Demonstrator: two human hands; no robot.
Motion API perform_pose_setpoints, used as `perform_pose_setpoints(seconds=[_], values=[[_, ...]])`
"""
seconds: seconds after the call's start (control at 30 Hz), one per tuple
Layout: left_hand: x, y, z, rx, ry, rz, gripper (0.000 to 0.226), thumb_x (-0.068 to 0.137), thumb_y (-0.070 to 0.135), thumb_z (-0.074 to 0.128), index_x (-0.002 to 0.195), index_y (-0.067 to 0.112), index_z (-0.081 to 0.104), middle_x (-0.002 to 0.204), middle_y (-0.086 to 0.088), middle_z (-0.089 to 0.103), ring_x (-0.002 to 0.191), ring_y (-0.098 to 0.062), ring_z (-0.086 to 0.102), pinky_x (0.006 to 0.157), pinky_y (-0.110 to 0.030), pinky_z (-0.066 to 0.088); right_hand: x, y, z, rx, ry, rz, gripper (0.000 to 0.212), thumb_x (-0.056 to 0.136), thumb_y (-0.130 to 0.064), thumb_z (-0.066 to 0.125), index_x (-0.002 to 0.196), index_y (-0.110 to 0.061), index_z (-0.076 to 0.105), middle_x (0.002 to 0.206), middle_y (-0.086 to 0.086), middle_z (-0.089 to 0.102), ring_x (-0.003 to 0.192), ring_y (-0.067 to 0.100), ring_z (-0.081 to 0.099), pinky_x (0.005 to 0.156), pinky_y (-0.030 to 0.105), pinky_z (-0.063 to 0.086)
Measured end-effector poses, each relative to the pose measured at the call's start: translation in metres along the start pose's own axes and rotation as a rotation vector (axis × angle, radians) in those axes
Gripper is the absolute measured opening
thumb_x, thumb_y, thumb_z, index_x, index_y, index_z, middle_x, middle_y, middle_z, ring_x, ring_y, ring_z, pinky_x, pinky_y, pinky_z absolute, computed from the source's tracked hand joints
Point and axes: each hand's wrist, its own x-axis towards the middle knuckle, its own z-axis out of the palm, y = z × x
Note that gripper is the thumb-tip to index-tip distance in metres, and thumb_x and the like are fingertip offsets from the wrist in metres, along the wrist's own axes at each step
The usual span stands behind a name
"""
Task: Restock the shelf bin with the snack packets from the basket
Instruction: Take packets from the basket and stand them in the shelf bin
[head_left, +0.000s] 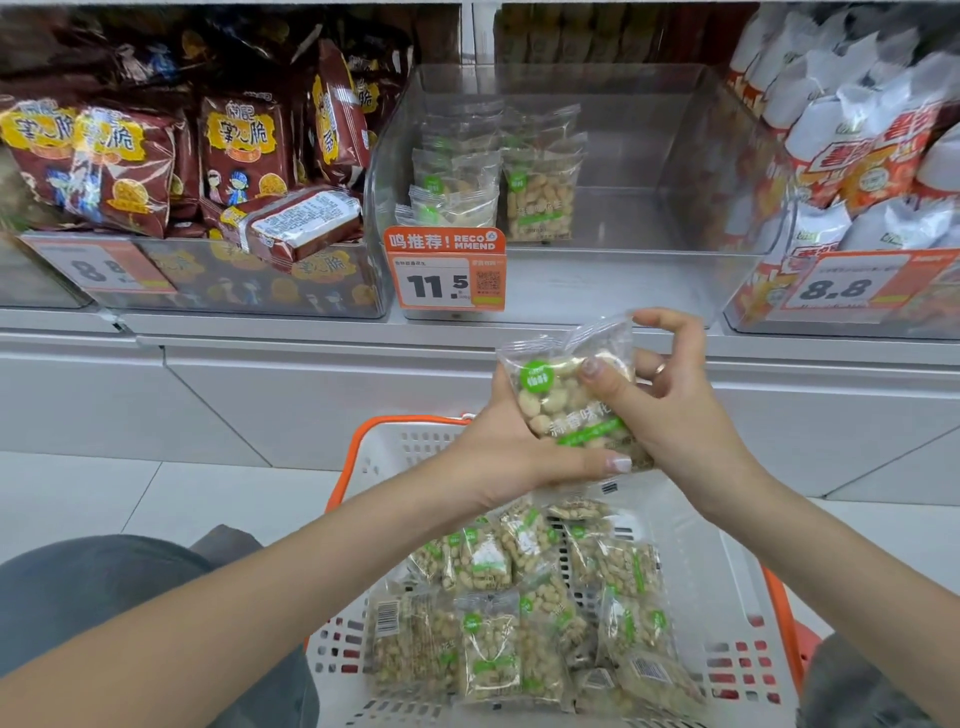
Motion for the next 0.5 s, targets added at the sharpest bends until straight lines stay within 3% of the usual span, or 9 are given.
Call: perform_pose_setpoints(seconds=[0.07, 0.13, 0.2, 0.27, 0.37, 0.5], values=[[0.001, 0.000, -0.003, 0.071, 0.028, 0.015, 0.077, 0.070, -0.005, 0.078, 0.125, 0.016, 0.029, 0.105, 0.014, 0.064, 0.088, 0.011, 0.064, 0.079, -0.017, 0.055, 0.000, 0.001, -0.002, -0.038, -0.044, 0.043, 0.082, 0.052, -0.068, 0.072, 0.119, -0.034, 0.039, 0.099, 0.013, 0.068, 0.099, 0.029, 0.065, 0.085, 0.043, 0.055], [0.004, -0.004, -0.009, 0.167, 0.050, 0.011, 0.085, 0.062, 0.000, 0.085, 0.124, 0.014, 0.028, 0.108, 0.005, 0.067, 0.097, -0.003, 0.066, 0.088, -0.027, 0.055, 0.001, 0.003, -0.003, -0.040, -0.172, 0.109, 0.097, 0.040, -0.069, 0.077, 0.120, -0.030, 0.040, 0.089, -0.005, 0.072, 0.092, 0.012, 0.069, 0.073, 0.024, 0.055], [0.004, -0.003, -0.012, 0.233, 0.048, -0.003, 0.101, 0.055, 0.005, 0.089, 0.131, 0.017, 0.022, 0.107, 0.003, 0.069, 0.101, -0.011, 0.067, 0.091, -0.036, 0.054, 0.001, 0.006, -0.002, 0.005, -0.270, 0.153, 0.097, 0.043, -0.047, 0.088, 0.122, -0.028, 0.036, 0.094, -0.001, 0.073, 0.084, 0.008, 0.071, 0.068, 0.017, 0.052], [0.004, -0.001, -0.012, 0.287, 0.024, -0.015, 0.100, 0.059, 0.007, 0.088, 0.132, 0.018, 0.021, 0.110, 0.001, 0.068, 0.105, -0.014, 0.065, 0.093, -0.038, 0.053, 0.003, 0.007, -0.004, 0.058, -0.279, 0.170, 0.092, 0.049, -0.022, 0.091, 0.123, -0.026, 0.036, 0.098, 0.005, 0.071, 0.084, 0.011, 0.072, 0.068, 0.018, 0.053], [0.007, 0.001, -0.013, 0.306, -0.007, -0.010, 0.099, 0.066, 0.004, 0.084, 0.138, 0.018, 0.016, 0.111, 0.003, 0.066, 0.102, -0.010, 0.065, 0.090, -0.029, 0.054, 0.007, 0.005, -0.011, 0.124, -0.320, 0.194, 0.109, 0.036, -0.024, 0.096, 0.129, -0.034, 0.040, 0.097, 0.004, 0.074, 0.089, 0.019, 0.072, 0.070, 0.022, 0.055], [0.010, 0.000, -0.011, 0.266, -0.079, -0.015, 0.117, 0.072, -0.006, 0.076, 0.144, 0.021, -0.012, 0.114, 0.002, 0.066, 0.102, -0.014, 0.067, 0.090, -0.029, 0.054, 0.007, -0.003, -0.014, 0.047, -0.344, 0.145, 0.097, 0.051, -0.002, 0.080, 0.132, -0.032, 0.036, 0.088, 0.005, 0.075, 0.081, 0.018, 0.072, 0.068, 0.022, 0.055]])
